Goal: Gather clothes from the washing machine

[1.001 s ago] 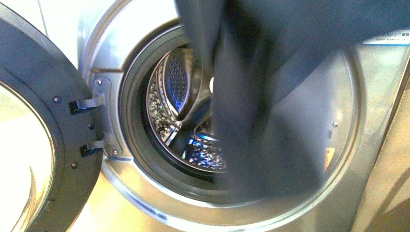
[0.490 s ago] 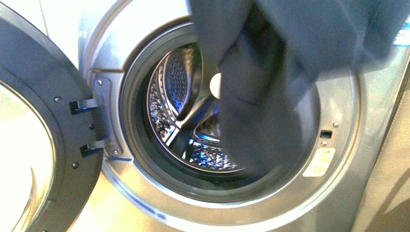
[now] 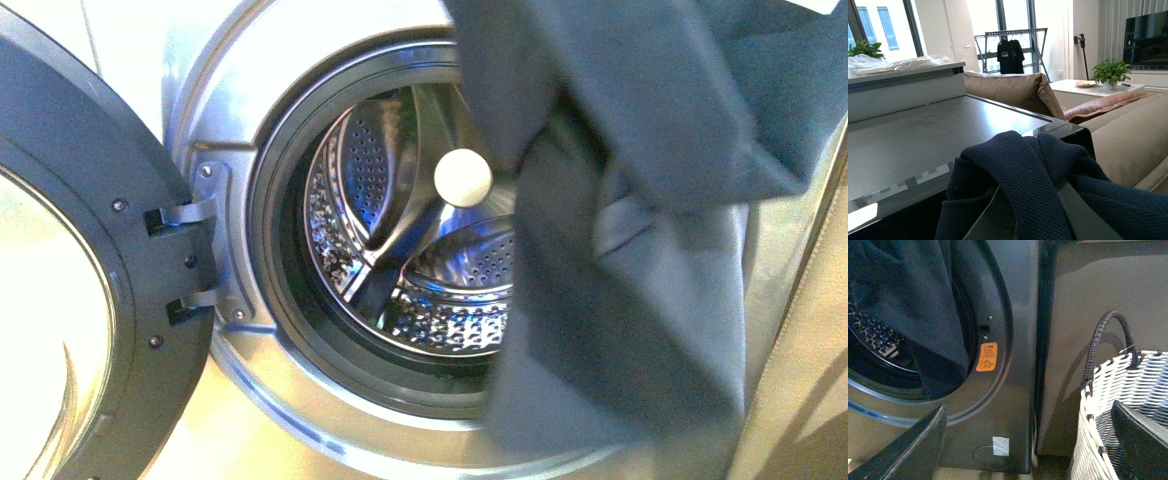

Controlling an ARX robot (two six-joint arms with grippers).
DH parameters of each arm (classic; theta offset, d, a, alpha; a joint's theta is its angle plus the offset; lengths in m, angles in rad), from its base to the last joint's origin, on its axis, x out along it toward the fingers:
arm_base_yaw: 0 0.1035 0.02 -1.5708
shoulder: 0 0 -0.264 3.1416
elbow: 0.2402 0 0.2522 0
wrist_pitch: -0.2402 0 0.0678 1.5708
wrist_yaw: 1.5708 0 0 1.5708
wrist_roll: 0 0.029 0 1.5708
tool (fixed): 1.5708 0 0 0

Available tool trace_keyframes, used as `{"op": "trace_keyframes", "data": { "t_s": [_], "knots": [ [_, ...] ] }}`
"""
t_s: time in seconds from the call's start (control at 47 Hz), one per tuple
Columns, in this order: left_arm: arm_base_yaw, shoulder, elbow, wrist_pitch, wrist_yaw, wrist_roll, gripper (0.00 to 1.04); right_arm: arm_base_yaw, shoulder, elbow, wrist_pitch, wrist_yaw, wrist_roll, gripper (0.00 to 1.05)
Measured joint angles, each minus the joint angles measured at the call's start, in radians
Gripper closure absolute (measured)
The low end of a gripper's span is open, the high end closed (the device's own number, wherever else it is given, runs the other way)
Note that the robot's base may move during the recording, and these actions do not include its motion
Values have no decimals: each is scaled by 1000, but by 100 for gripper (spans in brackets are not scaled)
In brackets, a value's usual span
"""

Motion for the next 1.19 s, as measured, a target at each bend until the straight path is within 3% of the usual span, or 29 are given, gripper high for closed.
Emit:
{"op": "trace_keyframes", "data": {
  "t_s": [0.724,0.788,0.873,0.937,1.022,1.193],
  "knots": [
    [-2,0,0,0,-1,13,96,0,0,0,0,0,0,8],
    [-2,0,0,0,-1,13,96,-56,53,-6,114,-196,80,8],
    [-2,0,0,0,-3,14,96,-211,243,-4,464,-646,293,8],
    [-4,0,0,0,2,14,96,-253,387,-1,673,-863,443,8],
    [-3,0,0,0,0,14,96,-243,531,8,822,-984,520,8],
    [-3,0,0,0,-2,14,96,-164,789,164,928,-907,542,8]
  ]
}}
